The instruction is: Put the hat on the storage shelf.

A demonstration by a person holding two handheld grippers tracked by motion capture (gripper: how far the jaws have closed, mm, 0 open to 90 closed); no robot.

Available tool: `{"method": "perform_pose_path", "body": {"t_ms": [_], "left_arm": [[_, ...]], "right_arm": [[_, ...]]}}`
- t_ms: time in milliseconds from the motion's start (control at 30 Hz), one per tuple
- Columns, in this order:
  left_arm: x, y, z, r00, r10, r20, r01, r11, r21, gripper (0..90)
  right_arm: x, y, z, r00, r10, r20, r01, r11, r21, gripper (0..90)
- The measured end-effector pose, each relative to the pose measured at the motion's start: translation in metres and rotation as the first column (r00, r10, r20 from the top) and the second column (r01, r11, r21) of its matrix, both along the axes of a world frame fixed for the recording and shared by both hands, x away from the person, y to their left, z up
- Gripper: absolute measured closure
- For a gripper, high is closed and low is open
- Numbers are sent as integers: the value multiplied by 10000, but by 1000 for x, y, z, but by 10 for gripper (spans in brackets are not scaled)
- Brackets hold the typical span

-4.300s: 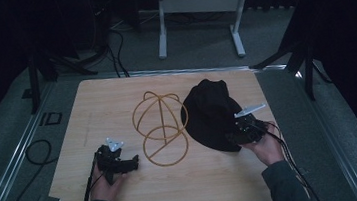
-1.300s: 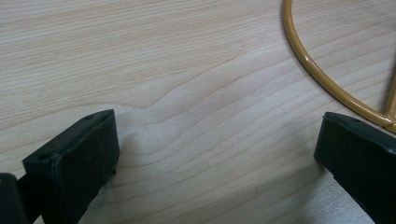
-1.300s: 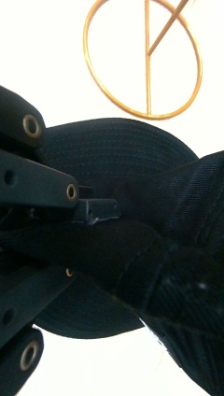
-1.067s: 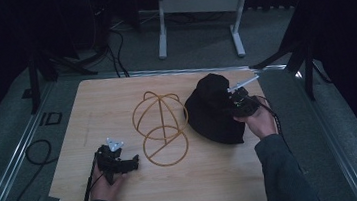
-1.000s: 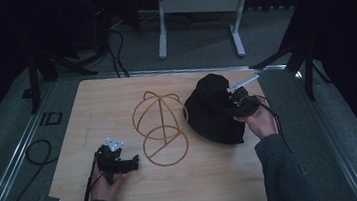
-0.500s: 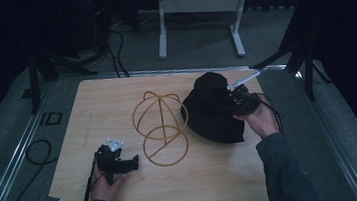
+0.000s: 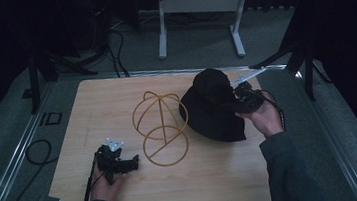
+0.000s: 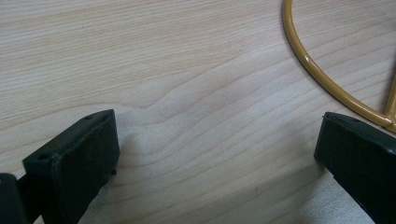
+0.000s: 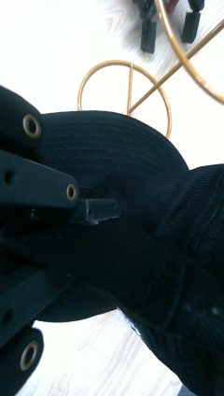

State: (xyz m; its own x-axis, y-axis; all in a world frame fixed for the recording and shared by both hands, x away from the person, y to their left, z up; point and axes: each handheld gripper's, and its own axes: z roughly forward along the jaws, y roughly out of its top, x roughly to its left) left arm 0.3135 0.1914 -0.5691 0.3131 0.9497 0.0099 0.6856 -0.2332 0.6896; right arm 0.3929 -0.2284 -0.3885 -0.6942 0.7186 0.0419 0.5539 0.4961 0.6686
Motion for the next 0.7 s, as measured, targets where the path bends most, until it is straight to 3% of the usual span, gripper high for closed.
{"method": "perform_pose_path", "body": {"t_ms": [700], "left_arm": [[0, 0, 0, 10000, -16, -19, 16, 10000, 13, 3]], "right_arm": [[-10, -15, 37, 9981, 183, 582, -214, 9983, 537, 887]]}}
